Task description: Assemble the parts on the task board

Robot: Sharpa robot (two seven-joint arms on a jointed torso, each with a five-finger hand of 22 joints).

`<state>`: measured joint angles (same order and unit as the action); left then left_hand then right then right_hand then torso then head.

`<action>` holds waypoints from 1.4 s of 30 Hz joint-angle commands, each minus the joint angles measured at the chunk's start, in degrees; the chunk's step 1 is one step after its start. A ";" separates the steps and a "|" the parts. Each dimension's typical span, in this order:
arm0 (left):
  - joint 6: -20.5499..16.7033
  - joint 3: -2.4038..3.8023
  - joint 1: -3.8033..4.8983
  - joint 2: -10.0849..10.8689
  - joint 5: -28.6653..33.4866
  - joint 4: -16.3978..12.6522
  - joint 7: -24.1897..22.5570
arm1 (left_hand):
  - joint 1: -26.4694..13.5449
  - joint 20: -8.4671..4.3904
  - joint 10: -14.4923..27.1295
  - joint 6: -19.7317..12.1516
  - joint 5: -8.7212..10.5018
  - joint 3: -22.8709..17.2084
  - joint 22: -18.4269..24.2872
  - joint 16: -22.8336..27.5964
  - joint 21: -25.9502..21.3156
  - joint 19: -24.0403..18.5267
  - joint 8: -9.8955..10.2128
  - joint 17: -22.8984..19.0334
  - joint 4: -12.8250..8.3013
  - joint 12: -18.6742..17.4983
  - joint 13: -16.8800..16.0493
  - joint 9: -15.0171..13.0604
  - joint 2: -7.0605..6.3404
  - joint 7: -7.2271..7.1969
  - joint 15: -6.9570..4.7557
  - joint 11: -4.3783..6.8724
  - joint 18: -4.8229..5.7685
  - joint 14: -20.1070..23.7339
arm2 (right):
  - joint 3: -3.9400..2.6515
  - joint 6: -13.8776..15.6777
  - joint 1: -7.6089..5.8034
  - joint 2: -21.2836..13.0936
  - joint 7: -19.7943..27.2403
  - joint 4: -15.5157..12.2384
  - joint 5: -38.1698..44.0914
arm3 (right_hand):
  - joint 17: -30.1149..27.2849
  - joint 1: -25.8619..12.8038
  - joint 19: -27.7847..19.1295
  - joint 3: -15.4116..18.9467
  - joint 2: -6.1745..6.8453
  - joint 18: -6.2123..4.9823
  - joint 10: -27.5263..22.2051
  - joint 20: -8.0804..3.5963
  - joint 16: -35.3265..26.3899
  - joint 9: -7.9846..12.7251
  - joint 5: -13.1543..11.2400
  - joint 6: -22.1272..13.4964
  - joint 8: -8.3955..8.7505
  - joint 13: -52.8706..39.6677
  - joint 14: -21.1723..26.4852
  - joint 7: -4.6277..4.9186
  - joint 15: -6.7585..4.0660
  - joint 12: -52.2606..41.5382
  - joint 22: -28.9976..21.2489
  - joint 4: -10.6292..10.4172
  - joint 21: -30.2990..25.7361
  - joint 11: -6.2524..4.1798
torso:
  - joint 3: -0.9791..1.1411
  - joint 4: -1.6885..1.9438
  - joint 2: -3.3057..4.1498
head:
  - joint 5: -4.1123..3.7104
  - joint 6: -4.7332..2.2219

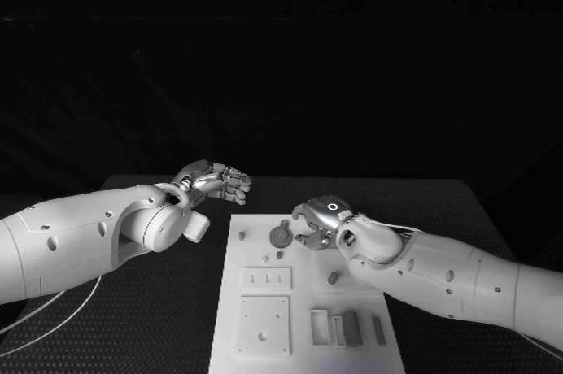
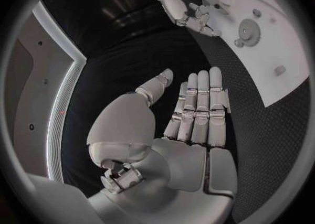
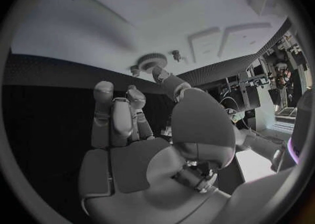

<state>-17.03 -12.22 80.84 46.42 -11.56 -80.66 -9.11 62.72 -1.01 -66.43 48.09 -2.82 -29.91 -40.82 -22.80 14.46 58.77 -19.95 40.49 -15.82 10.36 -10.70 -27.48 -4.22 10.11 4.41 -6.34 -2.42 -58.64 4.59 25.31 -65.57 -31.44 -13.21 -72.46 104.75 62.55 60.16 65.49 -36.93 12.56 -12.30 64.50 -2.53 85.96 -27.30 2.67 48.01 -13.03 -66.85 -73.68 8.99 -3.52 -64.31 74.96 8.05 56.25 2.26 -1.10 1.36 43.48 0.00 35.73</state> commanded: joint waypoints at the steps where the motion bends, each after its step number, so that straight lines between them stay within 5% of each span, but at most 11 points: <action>1: 0.58 0.05 0.07 0.11 0.08 -0.21 -0.36 | 0.23 -0.26 -0.46 -0.19 -0.10 -0.08 -0.13 0.21 -0.22 0.08 0.19 0.21 0.22 -0.33 -0.15 -0.04 -0.29 0.27 0.00 -0.09 -1.03 -0.69 | -0.48 3.40 -1.04 -2.94 8.82 -1.98 -7.34 | -0.18 1.00 0.23 -0.15 -0.11 -2.70 0.12 -0.09 -0.18 -0.08 0.21 0.53 -0.42 -0.04 0.01 0.09 0.06 -0.13 0.83 0.31 -0.15 0.35 | -0.02 -0.32 -0.10 | 0.05 -0.30; 5: 0.58 0.03 0.07 0.19 0.07 0.04 -0.51 | 0.25 -0.33 -0.75 -0.15 -0.10 -0.04 -0.24 0.18 -0.17 0.23 0.19 0.42 0.20 -0.25 -0.28 -0.06 -0.33 0.26 -0.09 0.03 -1.07 -0.93 | -0.85 0.36 -2.44 -7.51 17.64 -3.10 -16.49 | -1.04 1.75 -0.17 0.10 -0.74 -2.70 -0.16 0.02 -0.43 -0.12 0.22 0.64 -0.57 -0.03 0.74 0.17 0.13 -0.06 0.89 1.36 -0.31 0.44 | 0.07 -0.67 -0.23 | 0.03 -0.54; 7: 0.60 0.01 0.06 0.11 0.07 0.37 -0.59 | 0.26 -0.33 -0.75 -0.15 -0.10 -0.04 -0.25 0.20 -0.17 0.23 0.19 0.45 0.18 -0.26 -0.29 -0.06 -0.35 0.25 -0.10 0.04 -1.07 -0.94 | -0.95 -1.15 -2.92 -10.52 21.45 -3.47 -21.46 | -1.74 2.25 -0.77 0.49 -1.25 -2.70 -0.68 0.29 -0.68 -0.11 0.22 0.57 -0.61 -0.07 1.61 0.27 0.24 0.01 0.96 2.60 -0.52 0.55 | 0.14 -1.13 -0.44 | 0.08 -0.60; 13: 0.81 -0.04 0.01 -0.41 0.07 1.03 -0.72 | 0.28 -0.33 -0.71 -0.13 -0.10 -0.03 -0.26 0.24 -0.19 0.22 0.19 0.49 0.16 -0.31 -0.29 -0.07 -0.37 0.24 -0.09 0.03 -1.06 -0.92 | -0.99 -2.72 -3.20 -14.78 23.47 -2.95 -23.92 | -2.60 2.52 -1.41 0.98 -1.71 -2.70 -1.35 0.72 -0.89 -0.06 0.21 0.52 -0.67 -0.14 2.78 0.43 0.40 0.05 1.03 4.16 -0.71 0.70 | 0.44 -2.05 -0.91 | 0.36 -0.82; 19: 1.18 -0.07 -0.26 -0.97 0.07 1.39 -0.74 | 0.26 -0.32 -0.68 -0.13 -0.10 -0.03 -0.28 0.29 -0.21 0.21 0.20 0.54 0.17 -0.35 -0.30 -0.08 -0.33 0.24 -0.08 0.01 -1.04 -0.90 | -0.93 -5.03 -3.03 -16.23 24.63 -0.35 -23.88 | -2.88 2.46 -1.66 1.18 -1.40 -2.70 -1.58 0.93 -0.96 -0.03 0.21 0.50 -0.70 -0.15 3.21 0.39 0.42 0.06 1.04 4.68 -0.78 0.68 | 0.81 -2.52 -1.24 | 0.58 -0.73; 31: 1.39 -0.08 -0.60 -0.86 0.07 1.68 -0.69 | 0.23 -0.32 -0.66 -0.14 -0.10 -0.02 -0.30 0.36 -0.24 0.19 0.22 0.61 0.18 -0.40 -0.33 -0.08 -0.29 0.25 -0.07 -0.01 -1.02 -0.88 | -0.68 -6.45 -0.32 -17.60 24.75 1.03 -21.82 | -3.33 2.47 -1.99 1.19 -0.94 -2.70 -1.90 1.18 -1.07 0.02 0.21 0.38 -0.71 -0.15 3.86 0.19 0.30 0.11 1.05 5.09 -0.88 0.51 | 1.45 -3.08 -1.46 | 0.66 -0.08; 35: 1.50 -0.08 -0.65 -1.14 0.07 1.82 -0.71 | 0.22 -0.32 -0.66 -0.15 -0.10 -0.01 -0.31 0.38 -0.24 0.19 0.23 0.64 0.18 -0.42 -0.34 -0.08 -0.29 0.25 -0.07 -0.01 -1.02 -0.88 | -0.12 -6.94 0.33 -15.93 24.53 3.35 -20.65 | -3.76 2.28 -2.16 1.25 -0.64 -2.70 -2.08 1.33 -1.19 0.13 0.21 -0.04 -0.53 -0.13 4.33 0.01 0.16 0.16 1.04 5.14 -0.94 0.34 | 1.42 -2.86 -1.38 | 0.50 0.07; 42: 1.59 -0.07 -0.78 -1.22 0.07 1.83 -0.70 | 0.21 -0.32 -0.66 -0.16 -0.10 -0.01 -0.32 0.41 -0.26 0.18 0.24 0.68 0.18 -0.44 -0.35 -0.08 -0.27 0.26 -0.07 -0.02 -1.01 -0.88 | -0.10 -5.79 1.70 -14.00 24.16 5.47 -20.28 | -3.87 2.17 -2.26 1.25 -0.42 -2.69 -2.21 1.42 -1.23 0.20 0.21 -0.33 -0.44 -0.11 4.56 -0.05 0.06 0.21 1.03 5.12 -0.99 0.27 | 1.36 -2.75 -1.38 | 0.70 0.60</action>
<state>-16.39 -12.33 80.09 45.33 -11.57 -78.78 -9.20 62.72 -1.01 -66.85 48.09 -2.82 -29.91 -41.08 -22.57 14.47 58.78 -19.95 41.11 -15.82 10.14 -10.98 -27.48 -4.22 10.11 4.40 -6.33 -2.65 -59.26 4.57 19.90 -63.84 -45.63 10.63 -67.33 83.28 58.75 62.23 63.66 -35.75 11.55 -12.31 62.54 -1.12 85.07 -27.17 2.67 48.15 -13.34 -66.92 -69.33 9.00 -3.44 -64.26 74.96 12.89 55.64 2.56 0.26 -1.45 42.07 0.56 36.12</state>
